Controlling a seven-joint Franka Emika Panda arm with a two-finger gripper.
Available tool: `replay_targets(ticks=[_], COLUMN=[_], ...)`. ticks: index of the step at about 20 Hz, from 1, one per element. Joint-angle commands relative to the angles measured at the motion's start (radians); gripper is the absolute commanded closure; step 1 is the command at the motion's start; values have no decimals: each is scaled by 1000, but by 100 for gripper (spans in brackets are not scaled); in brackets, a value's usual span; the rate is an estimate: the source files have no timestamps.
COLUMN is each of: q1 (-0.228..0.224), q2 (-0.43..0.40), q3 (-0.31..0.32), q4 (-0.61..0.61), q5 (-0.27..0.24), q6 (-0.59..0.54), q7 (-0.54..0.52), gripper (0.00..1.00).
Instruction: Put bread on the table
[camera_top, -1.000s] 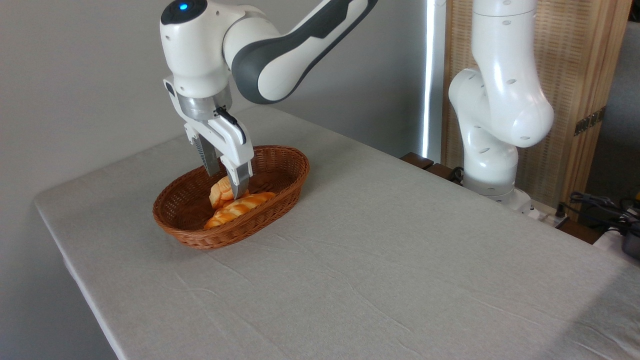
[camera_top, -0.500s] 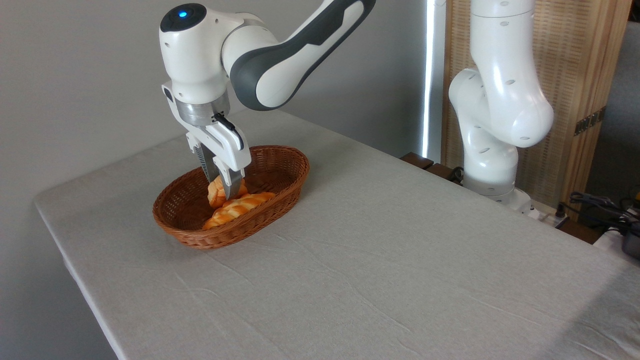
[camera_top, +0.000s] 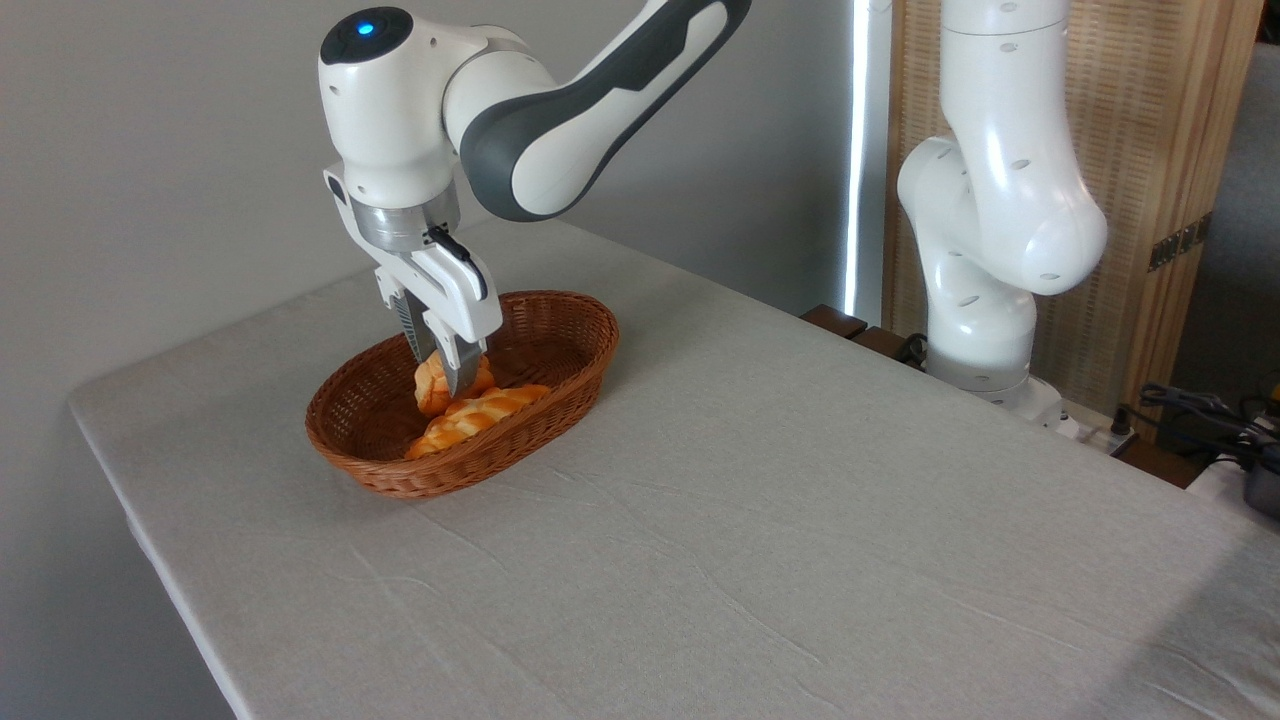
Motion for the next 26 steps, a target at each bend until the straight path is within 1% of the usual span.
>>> replay_targets(ticks=[1,5,10,13,14,15,16,19,21,23,25,26], q1=[-9,-9,5,5,6,6,5,6,6,6,8,8], q2=[-7,-15,-60,-102,-110,-117,-123,-127,-127,-122,-113,-108], q3=[9,12,26,70,76,95,113,162,190,210,228,245], q4=[-5,0,15,18,17,18,18,17,17,11,6,6], q5=[-1,-2,-4,1,27,74,106,137,200,239,284,295], q6=[19,13,5,-46,-59,-62,-64,-82,-87,-111,-145,-149], q7=[6,0,-5,6,8,11,15,38,44,69,100,104], gripper=[59,59,59,56,55,55,55,55,55,52,51,45])
